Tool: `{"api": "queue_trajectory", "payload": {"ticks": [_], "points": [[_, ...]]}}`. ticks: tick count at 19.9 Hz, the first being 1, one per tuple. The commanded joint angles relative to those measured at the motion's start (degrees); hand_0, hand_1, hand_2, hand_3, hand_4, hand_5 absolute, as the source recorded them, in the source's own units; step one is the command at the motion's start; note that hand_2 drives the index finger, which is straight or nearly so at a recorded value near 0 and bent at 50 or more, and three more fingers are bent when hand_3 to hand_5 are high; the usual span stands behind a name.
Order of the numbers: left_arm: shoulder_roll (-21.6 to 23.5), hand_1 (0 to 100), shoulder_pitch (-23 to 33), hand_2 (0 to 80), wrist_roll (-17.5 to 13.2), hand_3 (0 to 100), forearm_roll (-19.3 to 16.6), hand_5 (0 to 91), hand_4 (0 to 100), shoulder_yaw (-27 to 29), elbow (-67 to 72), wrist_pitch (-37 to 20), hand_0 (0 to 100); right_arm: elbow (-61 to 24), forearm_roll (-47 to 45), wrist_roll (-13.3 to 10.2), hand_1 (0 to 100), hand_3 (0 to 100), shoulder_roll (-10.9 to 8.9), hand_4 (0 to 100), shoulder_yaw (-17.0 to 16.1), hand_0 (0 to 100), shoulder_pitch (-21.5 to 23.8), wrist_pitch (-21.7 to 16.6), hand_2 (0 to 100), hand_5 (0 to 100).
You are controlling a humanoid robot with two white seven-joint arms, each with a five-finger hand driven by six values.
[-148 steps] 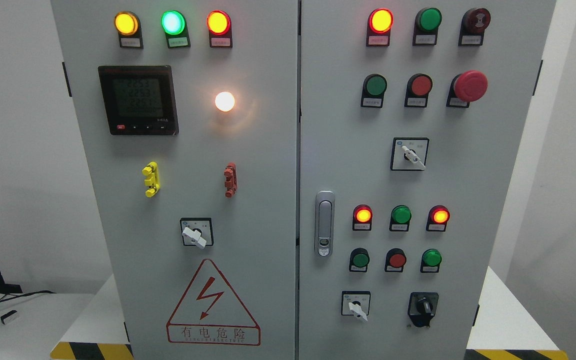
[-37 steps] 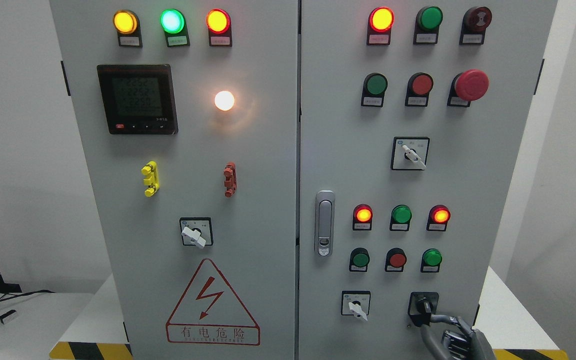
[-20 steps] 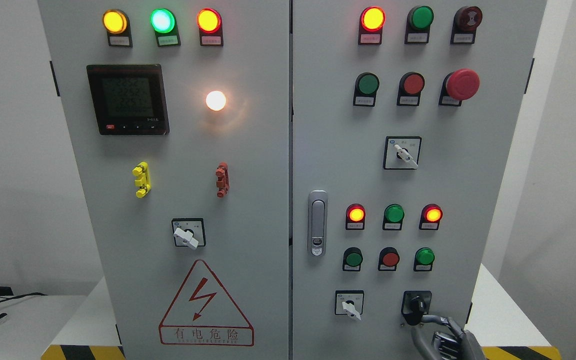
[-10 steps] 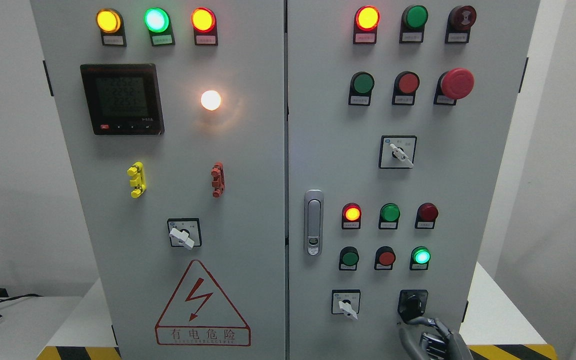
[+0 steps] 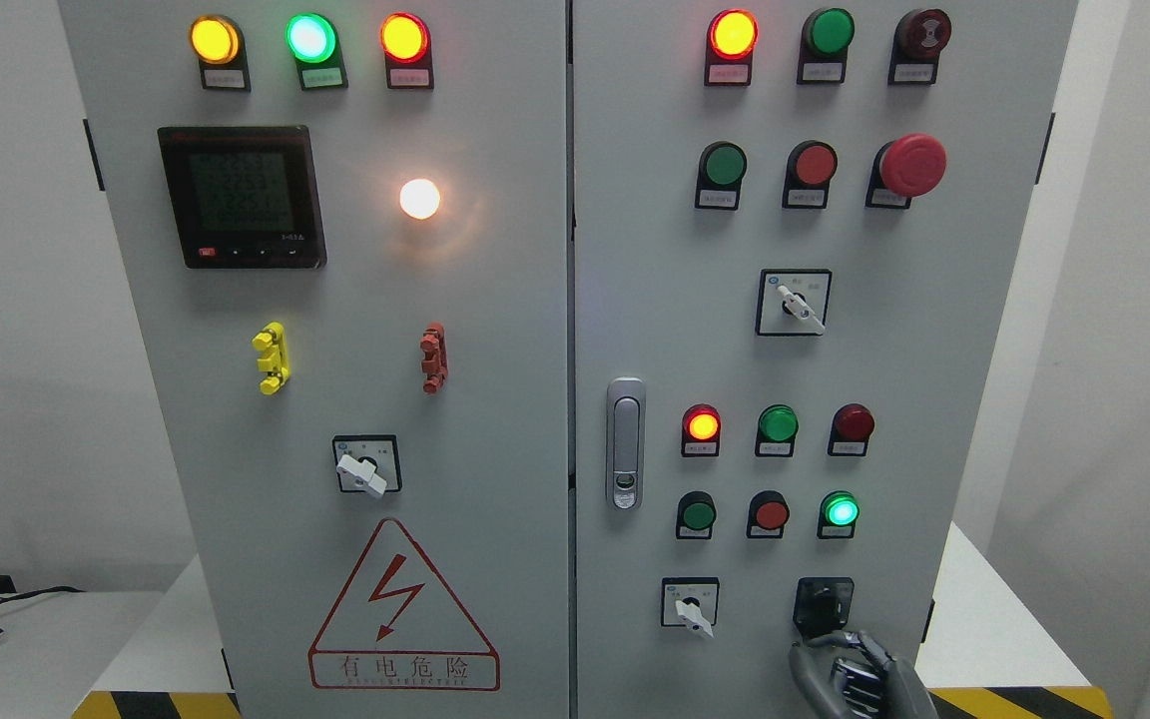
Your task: Trip black knob to open circuit
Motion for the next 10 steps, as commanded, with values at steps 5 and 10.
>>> {"api": "queue_trajectory", "payload": {"ticks": [5, 10], "points": [[0.02, 39, 0.00, 0.0, 0.03, 0, -1.76, 0.0, 0, 0.00, 0.00, 0.03, 12, 0.55, 0.40, -0.03, 69, 100, 0.44, 100, -0.33, 29, 0.14, -0.28, 42, 97], [0.02, 39, 0.00, 0.0, 0.03, 0, -1.76, 0.0, 0, 0.00, 0.00, 0.03, 12, 1.43, 0.40, -0.03, 68, 100, 0.44, 100, -0.68, 30, 0.14, -0.28, 41, 96]]}}
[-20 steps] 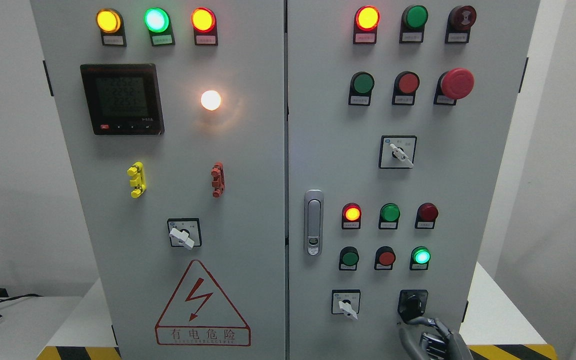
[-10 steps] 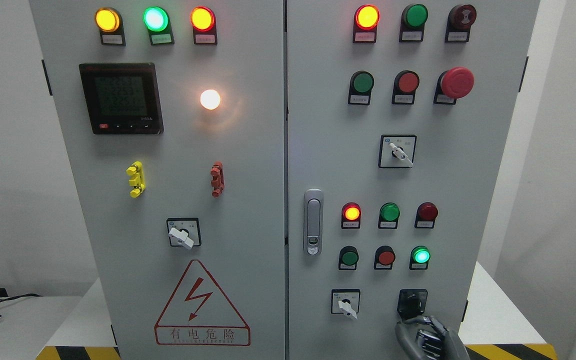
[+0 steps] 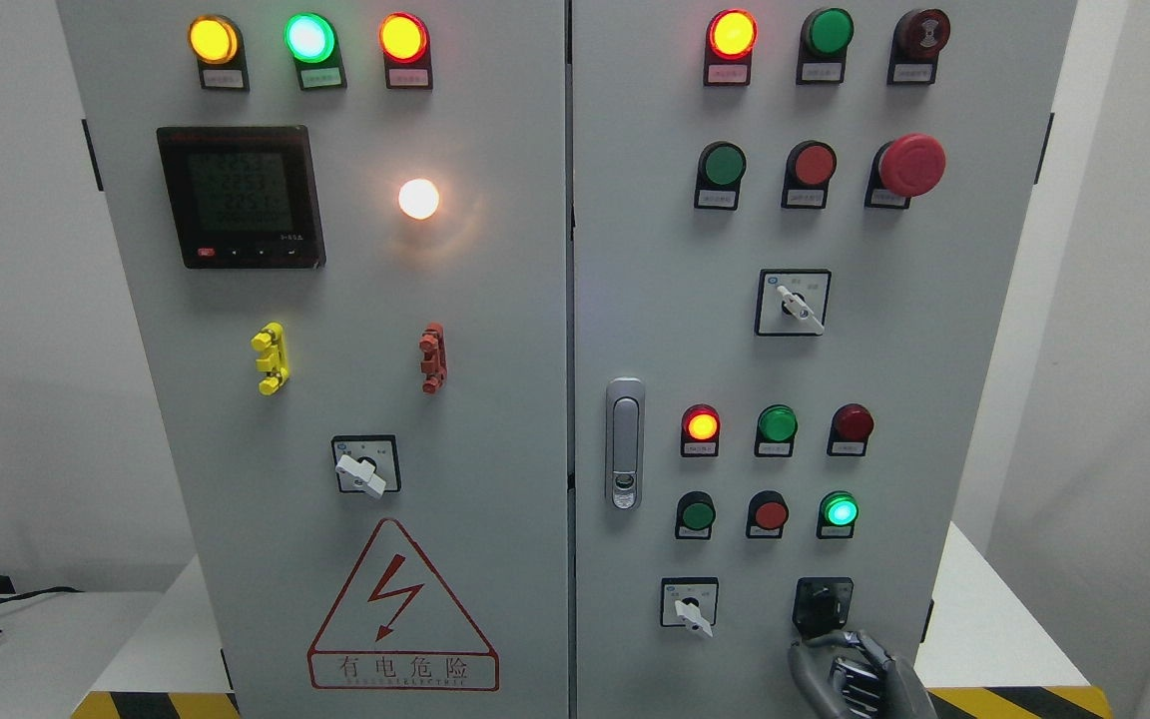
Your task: Trip black knob to open circuit
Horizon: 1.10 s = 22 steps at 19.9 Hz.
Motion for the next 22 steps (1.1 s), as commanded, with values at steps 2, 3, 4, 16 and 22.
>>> {"api": "queue_trajectory", "payload": {"ticks": [2, 3, 4, 16, 22], "points": [[0.02, 39, 0.00, 0.0, 0.03, 0, -1.76, 0.0, 0, 0.00, 0.00, 0.03, 12, 0.97, 0.16, 0.00, 68, 100, 0.16, 100, -0.74, 31, 0.18, 0.17, 40, 96], [0.02, 39, 0.00, 0.0, 0.03, 0, -1.76, 0.0, 0, 0.00, 0.00, 0.03, 12, 0.88, 0.08, 0.00, 68, 100, 0.16, 100, -0.74, 31, 0.09, 0.17, 40, 96], [0.02, 39, 0.00, 0.0, 0.03, 0, -1.76, 0.0, 0, 0.00, 0.00, 0.03, 12, 0.97, 0.16, 0.00, 68, 100, 0.07, 100, -0.83, 31, 0.09, 0.17, 40, 96], [0.02, 39, 0.00, 0.0, 0.03, 0, -1.76, 0.0, 0, 0.00, 0.00, 0.03, 12, 1.85, 0.34, 0.71, 67, 100, -0.20, 100, -3.82, 31, 0.18, 0.08, 40, 96], [0.02, 39, 0.00, 0.0, 0.03, 0, -1.76, 0.0, 0, 0.00, 0.00, 0.03, 12, 1.85, 0.34, 0.80, 67, 100, -0.46, 100, -5.31, 30, 0.09, 0.17, 40, 96]]}}
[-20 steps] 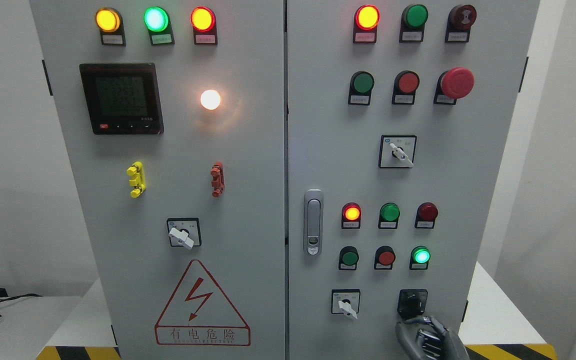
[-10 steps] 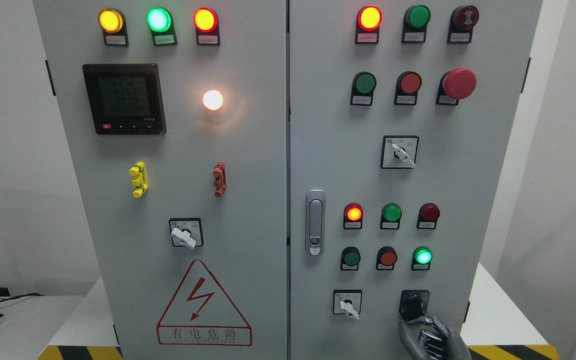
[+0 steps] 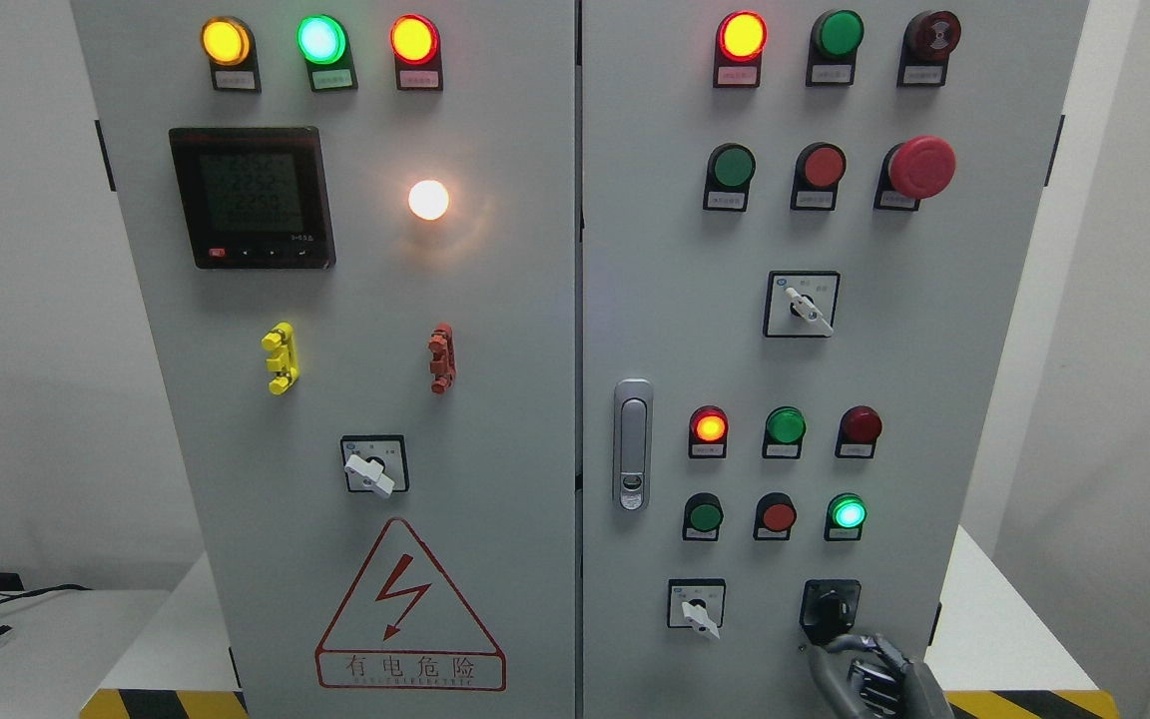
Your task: Trip black knob to open circuit
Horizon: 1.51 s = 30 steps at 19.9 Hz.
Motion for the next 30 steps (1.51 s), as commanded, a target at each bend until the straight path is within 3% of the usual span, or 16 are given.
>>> {"api": "queue_trajectory", "payload": {"ticks": [1, 17, 20, 24, 26, 27, 29, 30], "points": [[0.02, 39, 0.00, 0.0, 0.03, 0, -1.76, 0.0, 0, 0.00, 0.00, 0.03, 12, 0.33, 0.05, 0.07, 67, 100, -0.37, 100, -2.36, 30, -0.06, 0.02, 40, 96], [0.02, 39, 0.00, 0.0, 0.03, 0, -1.76, 0.0, 0, 0.00, 0.00, 0.03, 12, -0.90, -0.04, 0.16, 68, 100, -0.81, 100, -3.42, 30, 0.72, 0.02, 40, 96], [0.02, 39, 0.00, 0.0, 0.03, 0, -1.76, 0.0, 0, 0.00, 0.00, 0.03, 12, -2.92, -0.56, 0.25, 68, 100, -0.99, 100, -3.94, 32, 2.13, 0.01, 45, 96], [0.02, 39, 0.00, 0.0, 0.03, 0, -1.76, 0.0, 0, 0.00, 0.00, 0.03, 12, -7.13, -0.92, 2.18, 54, 100, -1.60, 100, -5.61, 41, 4.94, 0.01, 49, 94], [0.02, 39, 0.00, 0.0, 0.03, 0, -1.76, 0.0, 0, 0.00, 0.00, 0.03, 12, -8.98, -1.09, 2.71, 48, 100, -1.78, 100, -6.31, 40, 6.70, -0.07, 49, 93], [0.02, 39, 0.00, 0.0, 0.03, 0, -1.76, 0.0, 0, 0.00, 0.00, 0.03, 12, -10.29, -1.88, 3.23, 40, 100, -1.78, 98, -7.01, 39, 8.01, -0.07, 49, 91], [0.02, 39, 0.00, 0.0, 0.03, 0, -1.76, 0.0, 0, 0.00, 0.00, 0.03, 12, -11.79, -5.56, 4.29, 30, 91, -2.04, 83, -8.33, 33, 9.77, 0.01, 47, 86], [0.02, 39, 0.00, 0.0, 0.03, 0, -1.76, 0.0, 0, 0.00, 0.00, 0.03, 12, -12.32, -6.97, 4.46, 23, 74, -2.48, 68, -8.95, 24, 10.56, 0.01, 41, 74]]}}
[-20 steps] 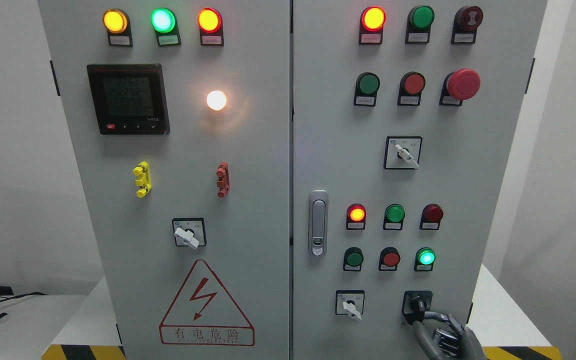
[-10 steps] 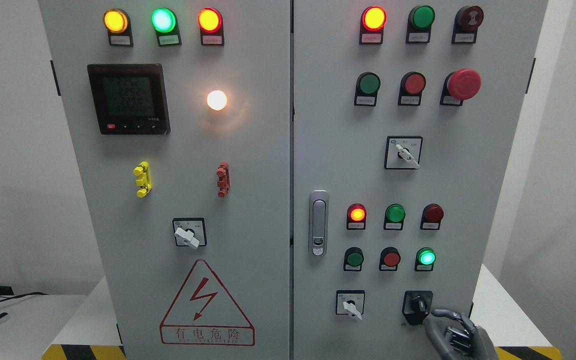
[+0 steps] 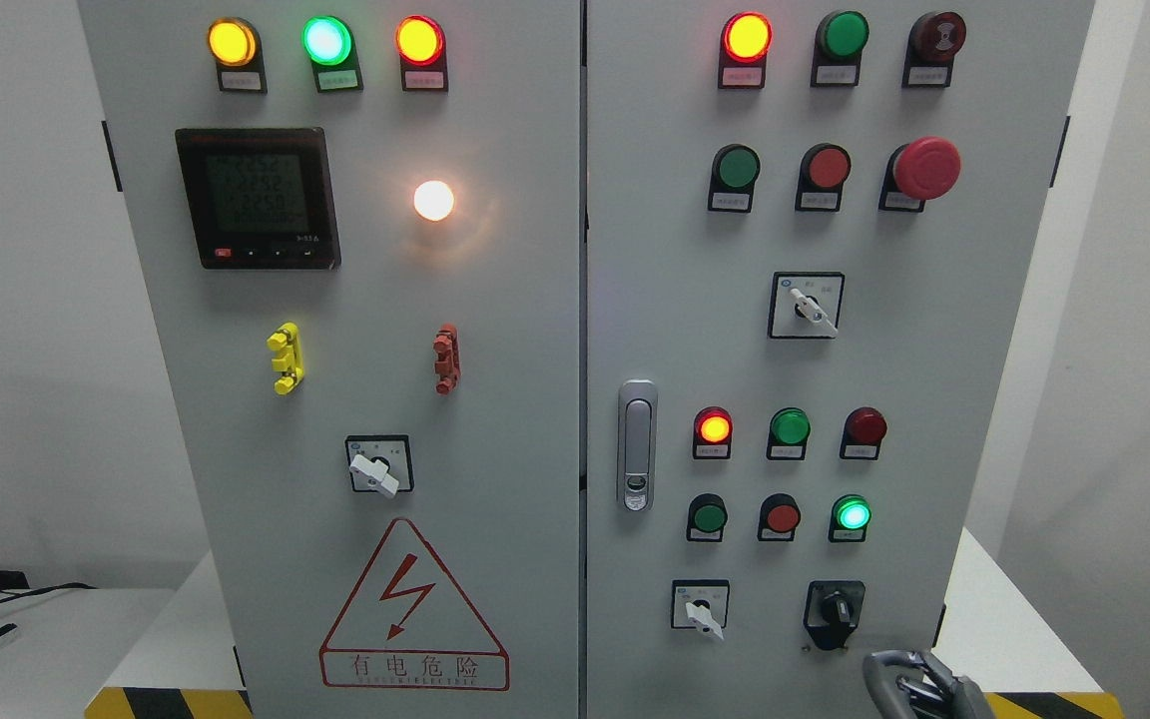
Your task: Trip black knob to open circuit
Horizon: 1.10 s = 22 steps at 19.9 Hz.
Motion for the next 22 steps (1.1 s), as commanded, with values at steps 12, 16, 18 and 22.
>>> {"api": "queue_trajectory", "payload": {"ticks": [12, 16, 18, 22], "points": [[0.02, 39, 0.00, 0.0, 0.03, 0, -1.76, 0.0, 0, 0.00, 0.00, 0.03, 12, -8.68, -7.97, 4.47, 0, 33, -2.19, 24, -7.37, 0, 8.55, 0.28, 19, 25], [0.02, 39, 0.00, 0.0, 0.03, 0, -1.76, 0.0, 0, 0.00, 0.00, 0.03, 12, -8.85, -7.97, 4.74, 0, 33, -3.24, 24, -7.54, 0, 10.57, -0.34, 18, 25], [0.02, 39, 0.00, 0.0, 0.03, 0, -1.76, 0.0, 0, 0.00, 0.00, 0.03, 12, -8.85, -7.97, 4.74, 0, 33, -3.24, 25, -7.54, 0, 10.84, -0.43, 18, 25], [0.02, 39, 0.00, 0.0, 0.03, 0, -1.76, 0.0, 0, 0.00, 0.00, 0.03, 12, -8.85, -7.97, 4.65, 0, 33, -3.15, 25, -7.28, 0, 10.93, -0.34, 18, 25]]}}
